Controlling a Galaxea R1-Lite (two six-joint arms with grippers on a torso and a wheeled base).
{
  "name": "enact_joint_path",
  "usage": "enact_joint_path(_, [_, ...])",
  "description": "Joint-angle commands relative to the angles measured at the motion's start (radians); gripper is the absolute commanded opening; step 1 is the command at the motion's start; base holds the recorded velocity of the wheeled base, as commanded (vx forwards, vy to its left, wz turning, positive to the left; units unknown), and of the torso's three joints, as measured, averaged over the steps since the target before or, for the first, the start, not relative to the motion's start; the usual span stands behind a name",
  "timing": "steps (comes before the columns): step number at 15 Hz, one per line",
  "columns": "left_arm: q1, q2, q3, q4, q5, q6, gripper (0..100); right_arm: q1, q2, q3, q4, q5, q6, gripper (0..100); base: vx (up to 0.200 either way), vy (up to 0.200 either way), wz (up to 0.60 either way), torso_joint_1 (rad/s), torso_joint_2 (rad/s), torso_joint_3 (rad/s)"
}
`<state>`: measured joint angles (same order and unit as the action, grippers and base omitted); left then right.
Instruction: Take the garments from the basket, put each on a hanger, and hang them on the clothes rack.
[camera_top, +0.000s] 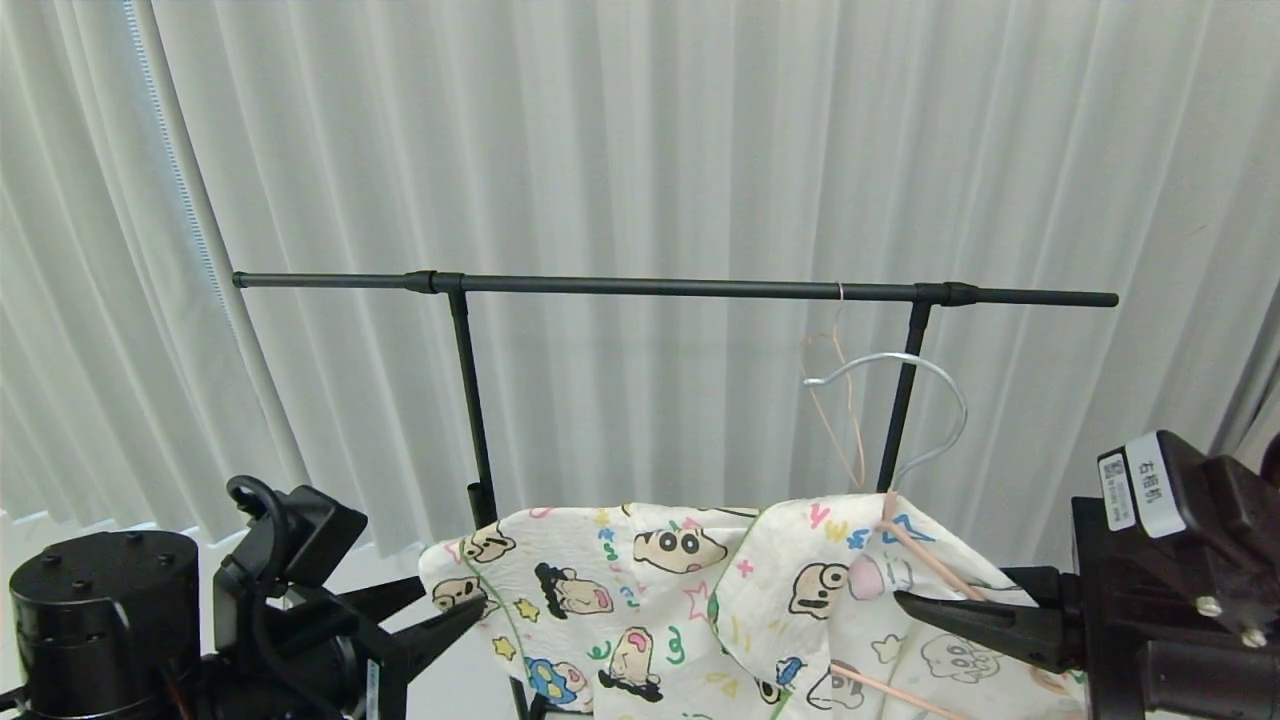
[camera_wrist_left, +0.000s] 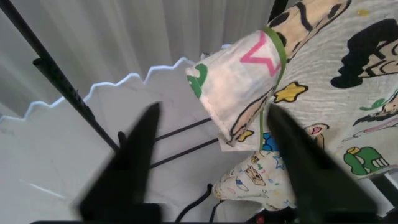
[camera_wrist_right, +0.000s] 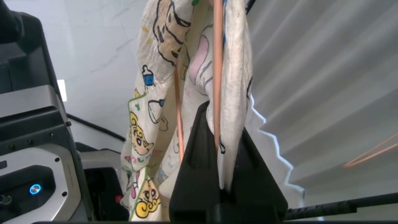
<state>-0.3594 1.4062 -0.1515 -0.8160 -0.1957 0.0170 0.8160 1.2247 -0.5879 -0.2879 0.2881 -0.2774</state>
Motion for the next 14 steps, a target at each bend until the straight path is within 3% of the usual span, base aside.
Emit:
enact_joint_path(1, [0.002,0.011,0.001,0.000,0.002,0.000,0,0.000,-0.001,0.000,-0.001,0.000,0.000,0,0.000,0.000,0.00,0.000,0.00,0.000])
enact_joint_path(3, [0.008,0.013,0.001,0.000,0.007,0.000,0,-0.004,-0.002,0.002,-0.001,-0.003,0.000,0,0.000,0.000,0.00,0.000,0.00,0.000])
enact_joint_path(7, [0.174,0.040,-0.013,-0.002,0.009,0.003,0,-0.031,-0.004,0.006,-0.001,-0.004,0.000,0,0.000,0.000,0.00,0.000,0.00,0.000])
enact_joint_path(12, [0.241,0.057,-0.026,-0.002,0.021,0.006,0,-0.037,-0.004,0.006,-0.001,-0.004,0.000,0,0.000,0.000,0.00,0.000,0.00,0.000])
enact_joint_path(14, [0.231,0.048,-0.030,-0.003,0.044,0.008,0,-0.037,-0.002,0.005,-0.001,-0.004,0.000,0,0.000,0.000,0.00,0.000,0.00,0.000])
